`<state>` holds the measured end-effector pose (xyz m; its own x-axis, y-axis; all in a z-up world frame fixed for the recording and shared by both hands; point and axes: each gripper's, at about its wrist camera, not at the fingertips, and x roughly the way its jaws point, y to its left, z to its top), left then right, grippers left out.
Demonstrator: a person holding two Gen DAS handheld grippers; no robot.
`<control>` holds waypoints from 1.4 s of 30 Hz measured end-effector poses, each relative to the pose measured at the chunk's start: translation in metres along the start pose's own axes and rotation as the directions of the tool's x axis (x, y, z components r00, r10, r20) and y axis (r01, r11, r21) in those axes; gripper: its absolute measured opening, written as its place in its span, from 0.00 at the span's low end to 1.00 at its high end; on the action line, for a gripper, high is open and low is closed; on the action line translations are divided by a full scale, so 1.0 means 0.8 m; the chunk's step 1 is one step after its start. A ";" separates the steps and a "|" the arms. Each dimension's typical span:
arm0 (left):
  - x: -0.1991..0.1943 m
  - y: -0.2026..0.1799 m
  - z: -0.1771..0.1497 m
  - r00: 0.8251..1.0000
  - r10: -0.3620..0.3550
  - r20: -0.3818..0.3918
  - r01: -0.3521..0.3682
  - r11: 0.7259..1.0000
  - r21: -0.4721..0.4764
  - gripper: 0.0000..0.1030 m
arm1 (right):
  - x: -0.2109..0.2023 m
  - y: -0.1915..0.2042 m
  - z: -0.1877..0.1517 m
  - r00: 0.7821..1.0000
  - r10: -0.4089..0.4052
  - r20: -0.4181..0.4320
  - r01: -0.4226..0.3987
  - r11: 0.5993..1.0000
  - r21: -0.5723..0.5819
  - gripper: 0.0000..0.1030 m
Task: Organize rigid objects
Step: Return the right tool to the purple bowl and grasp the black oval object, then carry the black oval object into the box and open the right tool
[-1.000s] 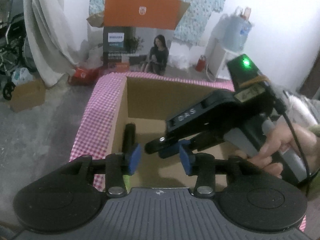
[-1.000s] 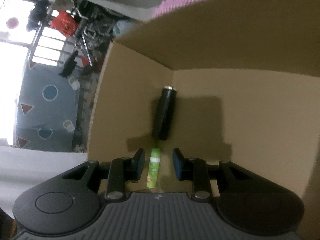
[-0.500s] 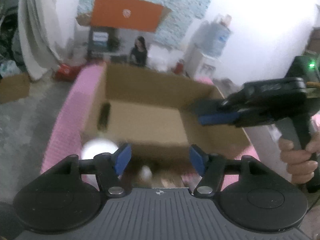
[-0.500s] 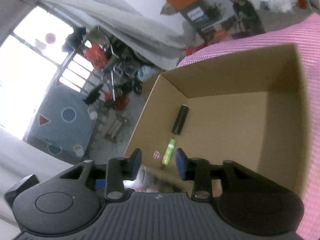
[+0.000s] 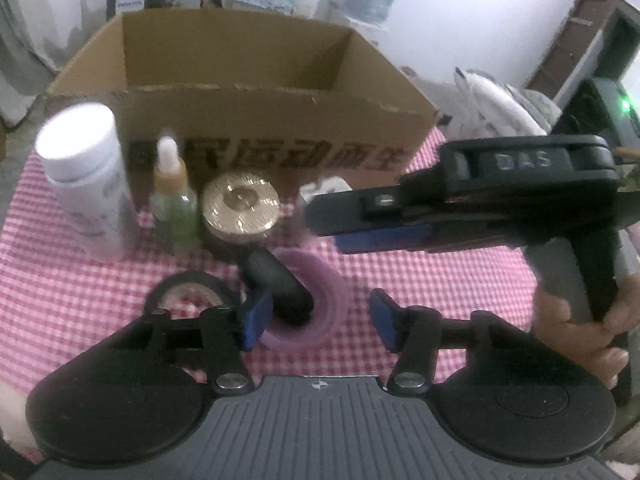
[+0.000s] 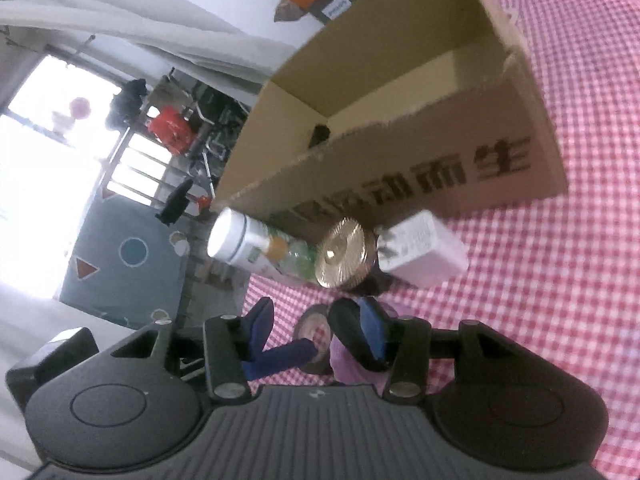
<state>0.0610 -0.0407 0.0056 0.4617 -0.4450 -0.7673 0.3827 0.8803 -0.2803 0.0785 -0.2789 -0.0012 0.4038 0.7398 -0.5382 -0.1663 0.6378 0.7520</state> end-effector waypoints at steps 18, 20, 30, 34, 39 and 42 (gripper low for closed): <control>0.043 -0.007 0.005 0.998 0.025 -0.049 -0.024 1.000 0.010 0.48 | 0.056 0.005 -0.020 0.989 -0.140 -0.039 0.140 0.990 0.006 0.49; 0.048 -0.008 0.008 0.998 0.027 -0.051 -0.026 1.000 0.010 0.48 | 0.058 0.003 -0.019 0.990 -0.138 -0.035 0.138 0.990 0.006 0.49; 0.057 0.008 0.011 0.999 -0.023 -0.047 0.021 0.999 -0.039 0.48 | 0.048 -0.011 -0.025 0.996 -0.088 -0.027 0.088 0.995 0.035 0.45; 0.053 0.005 0.007 0.999 -0.028 -0.030 0.028 1.000 -0.010 0.43 | 0.046 -0.014 -0.027 0.995 -0.097 -0.020 0.098 0.995 0.028 0.41; 0.050 -0.003 -0.001 1.000 -0.003 -0.014 0.004 0.999 0.034 0.28 | 0.044 -0.020 -0.028 0.994 -0.111 -0.012 0.112 0.993 0.029 0.35; 0.054 -0.010 -0.004 1.000 0.001 -0.013 0.000 0.999 0.035 0.28 | 0.042 -0.024 -0.029 0.994 -0.109 -0.007 0.109 0.993 0.037 0.33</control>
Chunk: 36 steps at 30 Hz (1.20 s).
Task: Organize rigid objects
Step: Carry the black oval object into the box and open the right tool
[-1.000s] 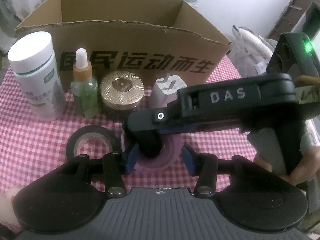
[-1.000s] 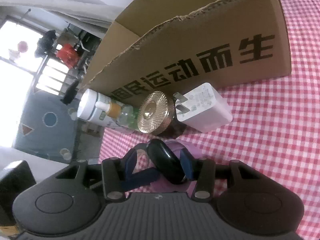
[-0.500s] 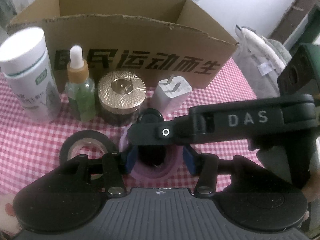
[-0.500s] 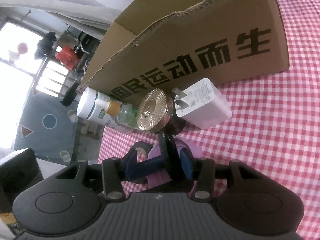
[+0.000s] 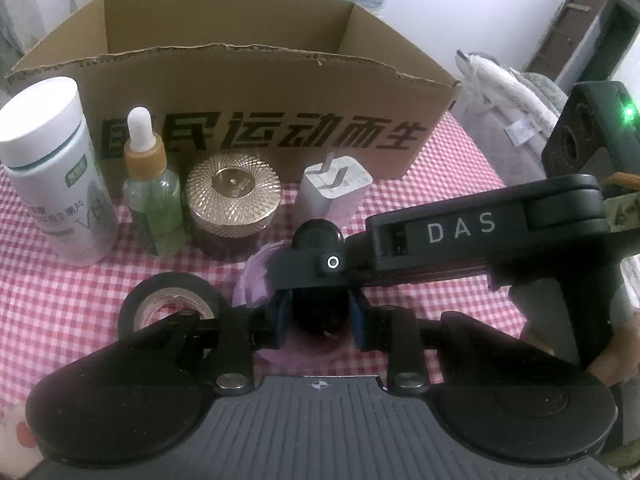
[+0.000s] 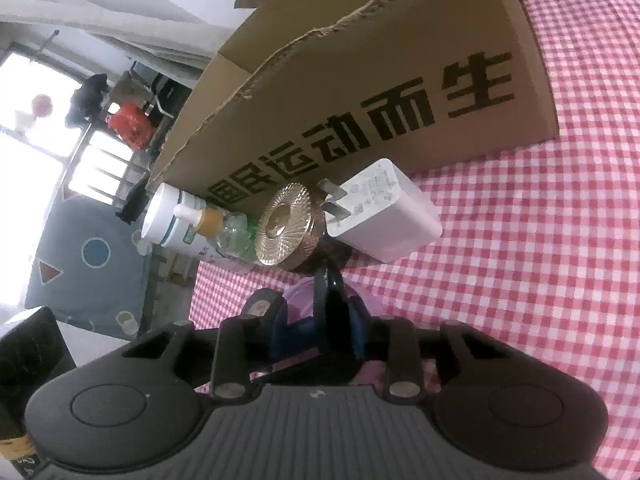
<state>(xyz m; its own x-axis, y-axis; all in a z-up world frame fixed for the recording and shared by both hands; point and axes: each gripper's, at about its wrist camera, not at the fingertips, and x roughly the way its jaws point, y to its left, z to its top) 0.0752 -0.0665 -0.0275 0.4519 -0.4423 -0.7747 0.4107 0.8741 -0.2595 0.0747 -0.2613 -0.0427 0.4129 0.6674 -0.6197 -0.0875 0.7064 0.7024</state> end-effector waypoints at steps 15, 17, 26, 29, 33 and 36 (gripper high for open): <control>-0.041 -0.026 -0.016 0.997 0.030 0.073 -0.033 0.999 0.042 0.28 | -0.037 0.019 -0.015 0.998 0.033 0.052 -0.031 0.999 -0.042 0.30; -0.055 -0.029 -0.014 0.995 0.037 0.098 -0.042 0.998 0.047 0.28 | -0.047 0.029 -0.015 0.997 0.045 0.066 -0.041 0.997 -0.063 0.30; -0.119 -0.038 0.029 0.967 0.078 0.243 -0.089 0.996 0.032 0.28 | -0.086 0.097 0.025 0.983 0.130 0.133 -0.101 0.973 -0.205 0.30; -0.126 -0.034 0.057 0.953 0.097 0.288 -0.105 0.994 0.011 0.28 | -0.090 0.119 0.057 0.978 0.158 0.135 -0.121 0.961 -0.248 0.31; -0.117 -0.023 0.100 0.940 0.129 0.317 -0.128 0.991 -0.024 0.28 | -0.081 0.138 0.111 0.978 0.175 0.116 -0.138 0.951 -0.277 0.30; -0.104 -0.002 0.131 0.945 0.137 0.298 -0.124 0.990 -0.064 0.28 | -0.056 0.140 0.157 0.981 0.182 0.070 -0.158 0.953 -0.258 0.30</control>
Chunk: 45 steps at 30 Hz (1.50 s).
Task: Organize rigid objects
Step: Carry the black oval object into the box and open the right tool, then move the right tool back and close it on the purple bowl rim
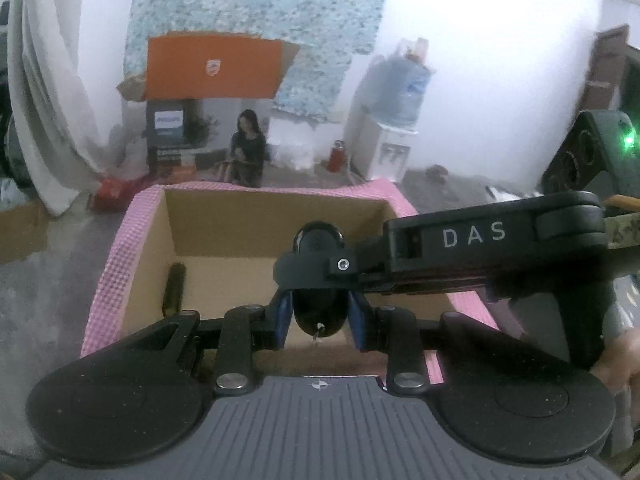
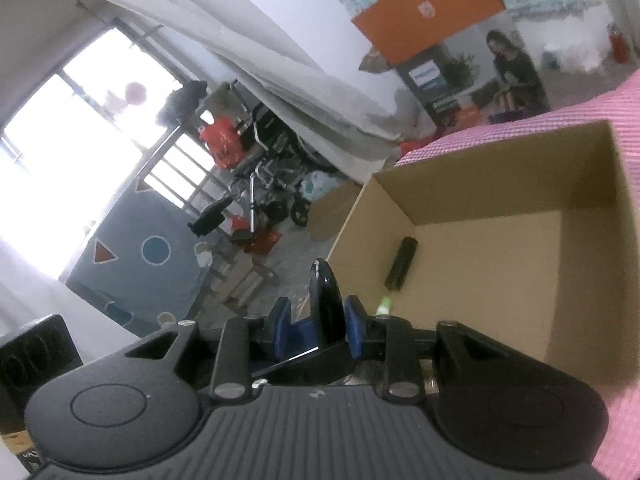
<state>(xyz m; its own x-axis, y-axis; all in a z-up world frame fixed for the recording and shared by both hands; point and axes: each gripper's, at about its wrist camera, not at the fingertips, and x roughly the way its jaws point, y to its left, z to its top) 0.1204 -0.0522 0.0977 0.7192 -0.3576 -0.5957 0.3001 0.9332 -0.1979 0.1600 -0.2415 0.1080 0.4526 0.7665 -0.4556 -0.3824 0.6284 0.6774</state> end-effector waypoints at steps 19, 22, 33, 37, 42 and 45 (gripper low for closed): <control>0.185 0.112 0.046 0.922 0.147 -0.359 -0.174 0.984 -0.044 0.33 | 0.247 -0.175 0.100 0.936 0.007 -0.351 0.101 0.952 0.287 0.33; 0.176 0.110 0.046 0.929 0.135 -0.345 -0.160 0.986 -0.044 0.38 | 0.258 -0.180 0.095 0.928 -0.024 -0.371 0.132 0.954 0.268 0.36; 0.096 0.088 0.064 0.973 0.124 -0.192 -0.140 0.988 -0.069 0.55 | 0.183 -0.126 0.106 0.965 -0.095 -0.245 0.134 0.980 0.145 0.60; 0.041 0.071 0.059 0.989 0.112 -0.096 -0.119 0.990 -0.078 0.64 | 0.119 -0.081 0.093 0.983 -0.105 -0.151 0.115 0.992 0.060 0.70; -0.016 0.050 0.033 0.997 0.073 -0.020 -0.075 0.993 -0.095 0.73 | 0.019 -0.030 0.058 0.995 -0.099 0.010 0.099 0.994 -0.050 0.97; -0.038 0.037 0.010 0.998 0.055 -0.011 -0.056 0.995 -0.088 0.79 | -0.036 -0.006 0.026 0.990 -0.101 0.102 0.113 0.986 -0.121 1.00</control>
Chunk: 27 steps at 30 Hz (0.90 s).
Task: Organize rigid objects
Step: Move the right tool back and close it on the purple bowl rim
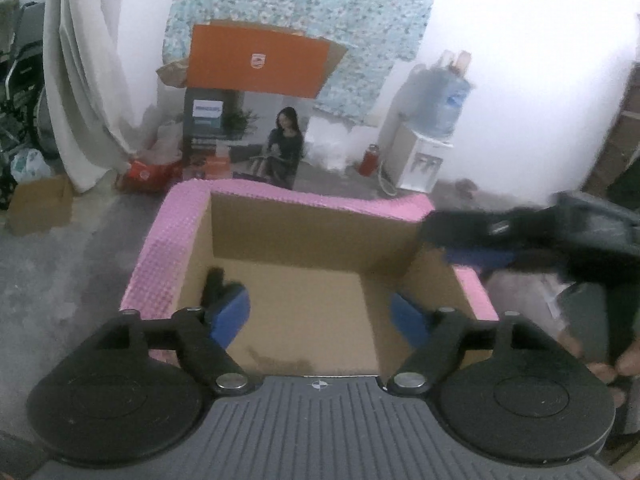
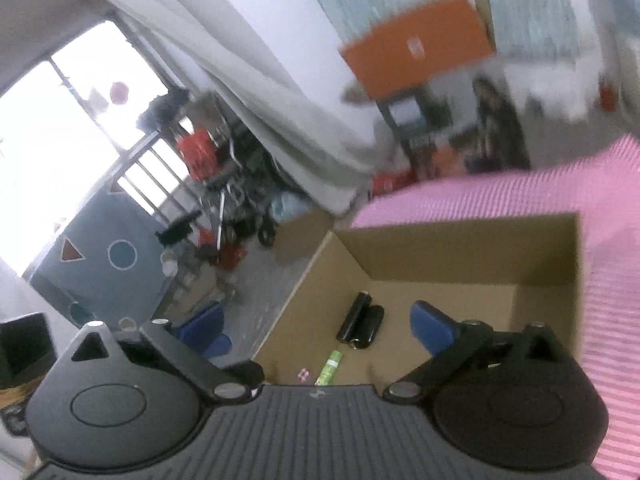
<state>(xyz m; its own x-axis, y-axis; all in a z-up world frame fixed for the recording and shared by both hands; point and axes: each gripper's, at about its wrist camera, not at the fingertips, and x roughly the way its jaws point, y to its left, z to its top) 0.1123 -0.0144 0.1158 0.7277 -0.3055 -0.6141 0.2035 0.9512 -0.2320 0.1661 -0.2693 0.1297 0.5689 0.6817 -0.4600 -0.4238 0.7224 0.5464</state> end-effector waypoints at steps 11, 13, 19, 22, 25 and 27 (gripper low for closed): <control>-0.011 -0.020 -0.123 0.990 -0.031 -0.137 0.049 0.991 0.127 0.86 | -0.089 0.037 -0.137 0.994 -0.108 0.021 0.110 0.982 -0.153 1.00; 0.003 -0.024 -0.145 0.981 -0.039 -0.192 0.067 0.988 0.142 0.86 | -0.081 0.033 -0.157 0.992 -0.126 0.001 0.125 0.982 -0.141 1.00; 0.046 -0.034 -0.180 0.964 -0.025 -0.263 0.076 0.980 0.185 0.79 | -0.045 0.013 -0.208 0.980 -0.192 -0.055 0.187 0.979 -0.080 0.94; 0.062 -0.035 -0.188 0.960 -0.011 -0.279 0.068 0.979 0.192 0.72 | -0.027 0.002 -0.227 0.972 -0.218 -0.085 0.213 0.975 -0.065 0.83; 0.068 -0.038 -0.189 0.964 -0.015 -0.266 0.073 0.975 0.209 0.71 | -0.009 -0.012 -0.236 0.966 -0.225 -0.127 0.221 0.974 -0.043 0.69; 0.073 -0.042 -0.191 0.961 -0.013 -0.275 0.075 0.974 0.216 0.65 | 0.001 -0.019 -0.240 0.966 -0.212 -0.147 0.209 0.977 -0.038 0.63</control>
<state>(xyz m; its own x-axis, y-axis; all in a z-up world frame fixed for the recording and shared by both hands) 0.0476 -0.0711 -0.0273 0.5169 -0.3177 -0.7949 0.3939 0.9127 -0.1087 0.0373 -0.2572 -0.0135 0.5357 0.5222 -0.6635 -0.3219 0.8528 0.4113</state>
